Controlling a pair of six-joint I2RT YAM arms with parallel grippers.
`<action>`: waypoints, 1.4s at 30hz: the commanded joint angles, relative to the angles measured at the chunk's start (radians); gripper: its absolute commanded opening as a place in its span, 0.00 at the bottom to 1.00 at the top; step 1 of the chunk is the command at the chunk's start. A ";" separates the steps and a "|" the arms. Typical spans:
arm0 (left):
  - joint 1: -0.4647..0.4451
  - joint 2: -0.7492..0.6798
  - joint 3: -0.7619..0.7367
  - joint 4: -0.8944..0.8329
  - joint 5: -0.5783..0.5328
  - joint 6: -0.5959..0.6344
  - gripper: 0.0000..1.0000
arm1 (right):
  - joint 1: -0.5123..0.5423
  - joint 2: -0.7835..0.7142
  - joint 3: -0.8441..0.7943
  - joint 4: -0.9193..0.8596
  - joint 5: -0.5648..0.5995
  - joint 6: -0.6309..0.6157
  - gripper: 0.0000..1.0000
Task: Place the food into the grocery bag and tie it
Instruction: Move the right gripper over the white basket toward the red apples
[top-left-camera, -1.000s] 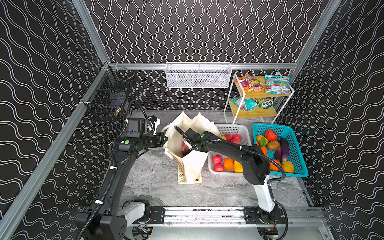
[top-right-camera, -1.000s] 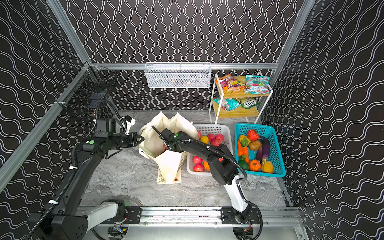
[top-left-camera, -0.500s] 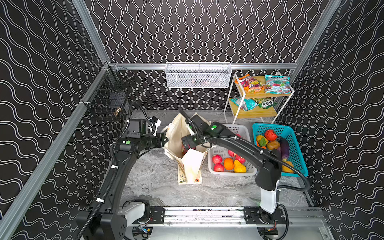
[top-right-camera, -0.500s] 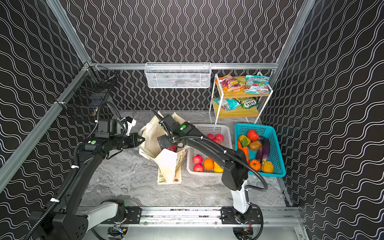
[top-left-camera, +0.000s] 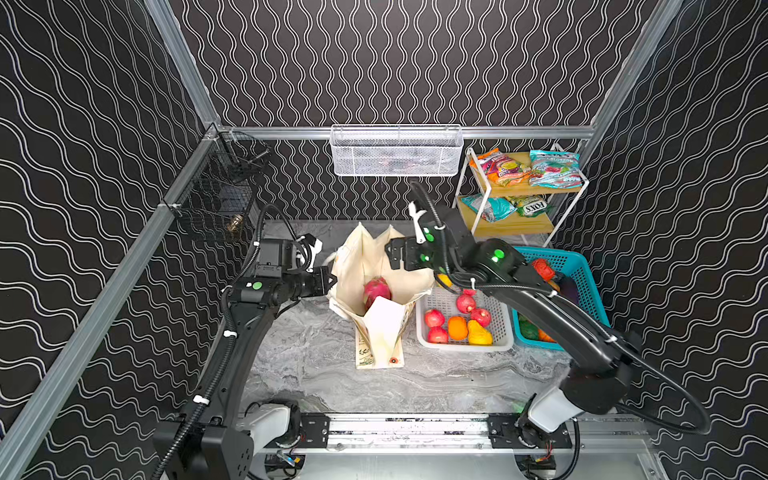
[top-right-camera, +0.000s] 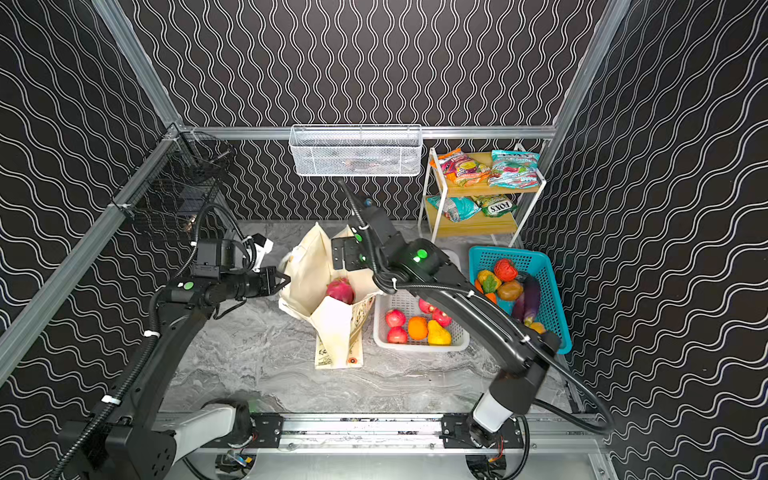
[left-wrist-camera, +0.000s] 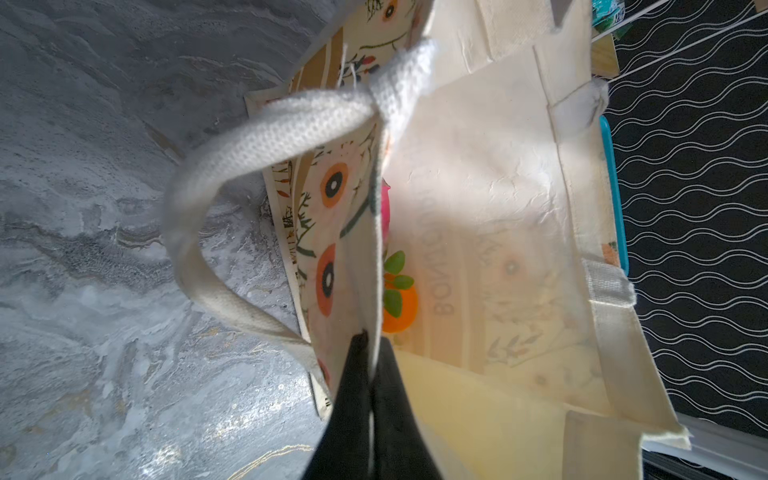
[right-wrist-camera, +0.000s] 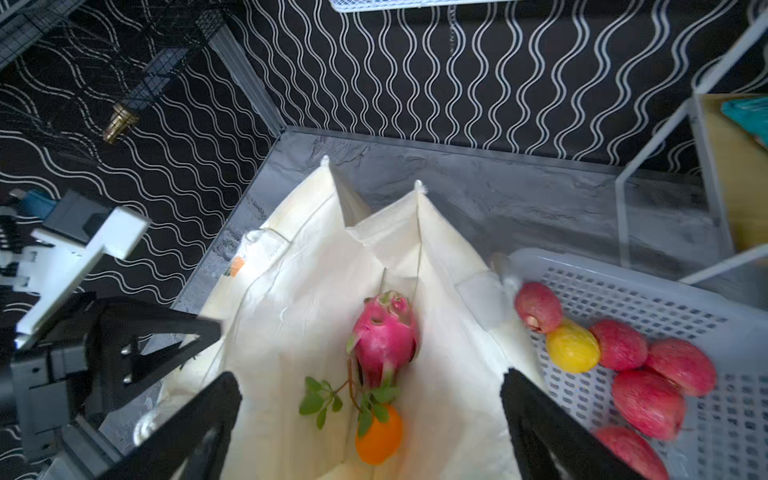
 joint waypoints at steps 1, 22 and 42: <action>-0.002 -0.004 0.011 -0.013 0.010 0.025 0.00 | 0.000 -0.057 -0.069 -0.022 0.108 0.073 0.99; -0.002 0.015 0.000 -0.025 0.007 0.038 0.00 | -0.121 -0.407 -0.433 -0.154 0.166 0.349 0.98; -0.012 0.052 0.036 -0.052 -0.018 0.039 0.00 | -0.338 -0.366 -0.597 -0.047 -0.015 0.286 0.98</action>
